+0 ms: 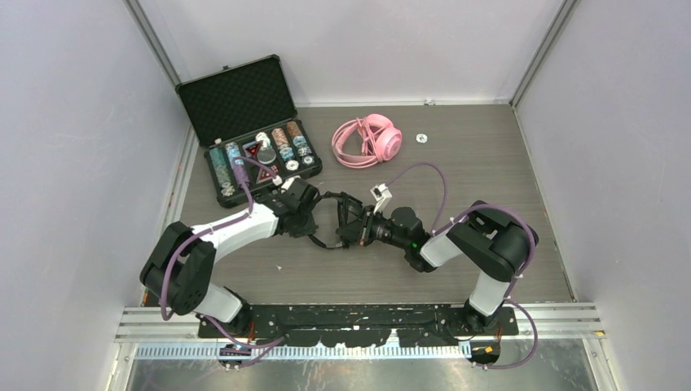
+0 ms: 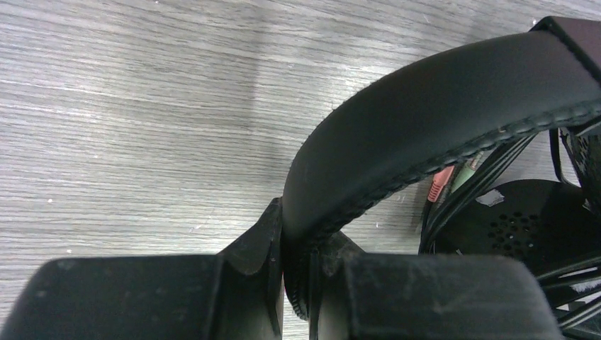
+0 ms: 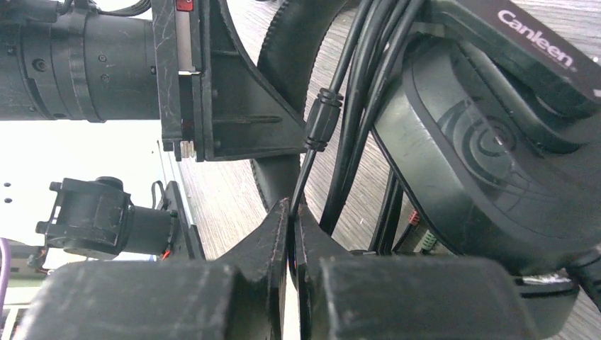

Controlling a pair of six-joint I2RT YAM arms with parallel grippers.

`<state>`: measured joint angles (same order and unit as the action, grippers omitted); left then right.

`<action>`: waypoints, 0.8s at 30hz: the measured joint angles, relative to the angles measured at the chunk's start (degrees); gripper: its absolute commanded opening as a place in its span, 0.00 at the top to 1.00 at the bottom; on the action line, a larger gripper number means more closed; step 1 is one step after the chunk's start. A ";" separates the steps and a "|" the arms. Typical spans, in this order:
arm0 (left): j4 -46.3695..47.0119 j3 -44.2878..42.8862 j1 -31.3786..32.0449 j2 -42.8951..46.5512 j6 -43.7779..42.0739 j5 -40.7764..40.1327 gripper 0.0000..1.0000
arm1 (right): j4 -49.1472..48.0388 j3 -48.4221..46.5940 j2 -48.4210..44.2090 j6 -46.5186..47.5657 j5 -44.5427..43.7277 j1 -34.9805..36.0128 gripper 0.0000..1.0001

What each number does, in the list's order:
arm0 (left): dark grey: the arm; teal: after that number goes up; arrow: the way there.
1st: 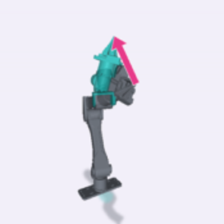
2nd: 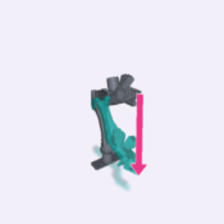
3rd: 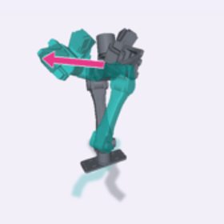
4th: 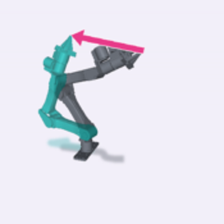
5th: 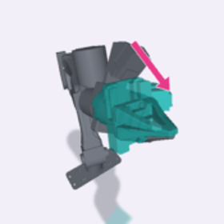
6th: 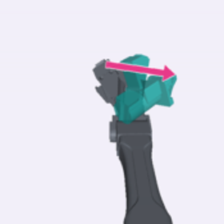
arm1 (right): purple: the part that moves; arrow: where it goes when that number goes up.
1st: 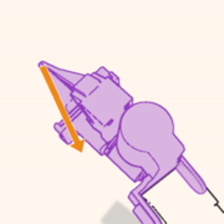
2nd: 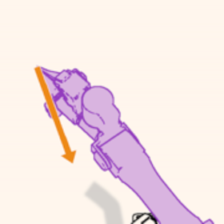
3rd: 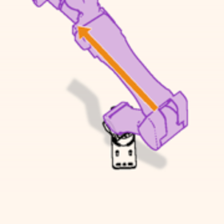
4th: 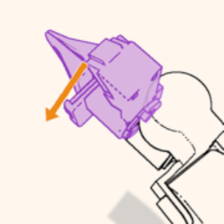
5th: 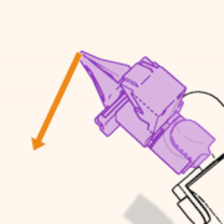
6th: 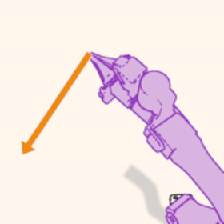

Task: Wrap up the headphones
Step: Place the headphones at the center of the board.

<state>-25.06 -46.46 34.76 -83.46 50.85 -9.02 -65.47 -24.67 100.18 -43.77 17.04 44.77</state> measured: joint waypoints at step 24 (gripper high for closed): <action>2.47 -1.42 0.09 -5.57 -1.60 1.40 0.89 | 13.09 6.05 -15.15 -4.83 -3.93 0.04 0.45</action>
<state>-22.59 -47.88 34.85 -89.03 49.25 -7.62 -52.38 -18.61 85.03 -48.60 13.10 44.82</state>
